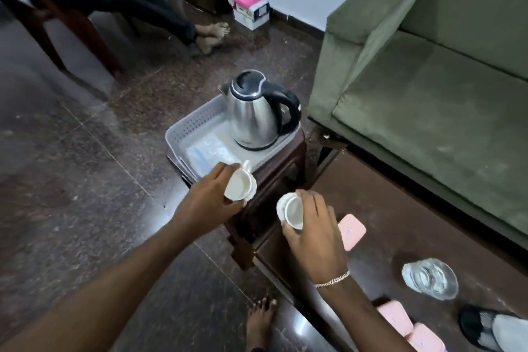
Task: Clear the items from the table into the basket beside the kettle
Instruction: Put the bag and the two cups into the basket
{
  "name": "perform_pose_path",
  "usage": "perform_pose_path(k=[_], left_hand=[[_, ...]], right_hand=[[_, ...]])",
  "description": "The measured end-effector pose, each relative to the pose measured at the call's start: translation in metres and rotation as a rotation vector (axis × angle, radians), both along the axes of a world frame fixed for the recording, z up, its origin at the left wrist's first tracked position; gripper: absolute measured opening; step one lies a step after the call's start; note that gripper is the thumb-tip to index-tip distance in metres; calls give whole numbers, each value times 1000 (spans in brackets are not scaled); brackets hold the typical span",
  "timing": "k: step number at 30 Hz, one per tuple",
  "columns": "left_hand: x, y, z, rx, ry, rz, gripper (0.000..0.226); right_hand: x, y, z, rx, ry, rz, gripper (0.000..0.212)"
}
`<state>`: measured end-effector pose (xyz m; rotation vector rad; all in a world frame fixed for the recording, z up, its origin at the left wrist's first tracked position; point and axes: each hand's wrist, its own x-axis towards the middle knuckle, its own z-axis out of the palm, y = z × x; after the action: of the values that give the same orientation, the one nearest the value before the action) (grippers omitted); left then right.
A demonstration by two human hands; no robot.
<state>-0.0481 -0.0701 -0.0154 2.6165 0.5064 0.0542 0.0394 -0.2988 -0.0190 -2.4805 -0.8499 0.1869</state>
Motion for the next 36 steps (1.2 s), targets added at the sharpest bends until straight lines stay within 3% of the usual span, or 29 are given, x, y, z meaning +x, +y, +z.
perform_pose_path(k=[7,14,19,26,36], left_hand=[[25,106,12,61,-4,82,80],[62,168,-14,101,58,81,80],[92,189,-39,109,82,47,77],[129,198,-57,343,185,3,73],[153,205,-67,296,274,-23,71]], right_hand=[[28,117,25,161,-11,27,66],[40,192,-13,-112,-41,-29,65],[47,205,-41,-243,-134,-97,54],[59,208,-57,-367,-187,-112,59],[62,207,-65,-367,-110,-86,66]])
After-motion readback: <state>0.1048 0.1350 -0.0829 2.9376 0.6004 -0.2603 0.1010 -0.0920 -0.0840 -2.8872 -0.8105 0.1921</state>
